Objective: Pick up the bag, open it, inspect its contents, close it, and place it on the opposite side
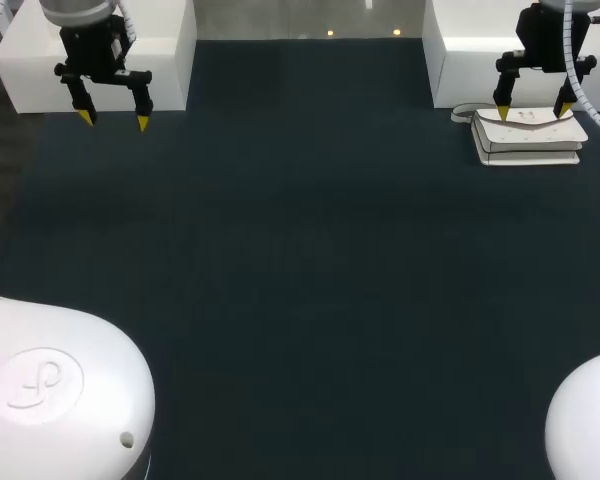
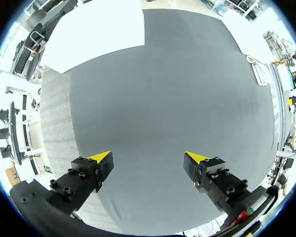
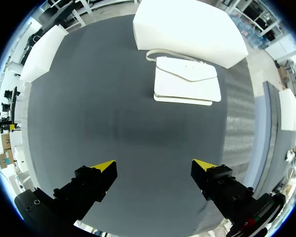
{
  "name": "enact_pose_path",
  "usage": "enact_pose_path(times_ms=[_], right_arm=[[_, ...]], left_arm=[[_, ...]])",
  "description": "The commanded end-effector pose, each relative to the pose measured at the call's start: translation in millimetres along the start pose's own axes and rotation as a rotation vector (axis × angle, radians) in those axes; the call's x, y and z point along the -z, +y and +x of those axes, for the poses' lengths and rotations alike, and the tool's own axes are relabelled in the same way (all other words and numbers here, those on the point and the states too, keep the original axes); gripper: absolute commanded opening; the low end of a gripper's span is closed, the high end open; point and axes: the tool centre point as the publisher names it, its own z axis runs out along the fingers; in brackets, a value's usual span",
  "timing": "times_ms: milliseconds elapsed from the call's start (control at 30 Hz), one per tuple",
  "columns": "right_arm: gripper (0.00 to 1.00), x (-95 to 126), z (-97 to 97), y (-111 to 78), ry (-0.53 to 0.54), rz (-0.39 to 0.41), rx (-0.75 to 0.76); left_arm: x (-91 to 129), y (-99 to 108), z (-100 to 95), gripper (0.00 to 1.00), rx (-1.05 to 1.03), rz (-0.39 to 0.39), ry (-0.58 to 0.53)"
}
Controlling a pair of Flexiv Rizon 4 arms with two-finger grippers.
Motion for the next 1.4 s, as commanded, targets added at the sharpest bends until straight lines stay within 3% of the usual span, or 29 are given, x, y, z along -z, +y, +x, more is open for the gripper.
enact_pose_path(times_ms=[33, 433, 867, 1167, 1400], right_arm=[[1.0, -3, -7.9, 3.7, 0.018, -0.005, 0.02], [1.0, -32, -57.9, 19.5, 0.104, 0.013, 0.0], [1.0, -56, -101.2, 36.2, 0.205, -0.004, -0.097], [1.0, -73, -118.7, 51.2, 0.253, 0.002, -0.126], [1.0, -83, -133.1, 65.1, 0.272, -0.001, -0.157]], left_arm=[[-2, 12, -1.1, 1.0, -0.097, 0.071, 0.025], [-13, 19, 15.2, 1.0, -0.683, 0.328, 0.17], [-35, 19, 24.0, 1.0, -1.1, 0.578, 0.323], [-56, 3, 40.3, 1.0, -1.245, 0.658, 0.403], [-75, -17, 53.4, 1.0, -1.294, 0.669, 0.465]])
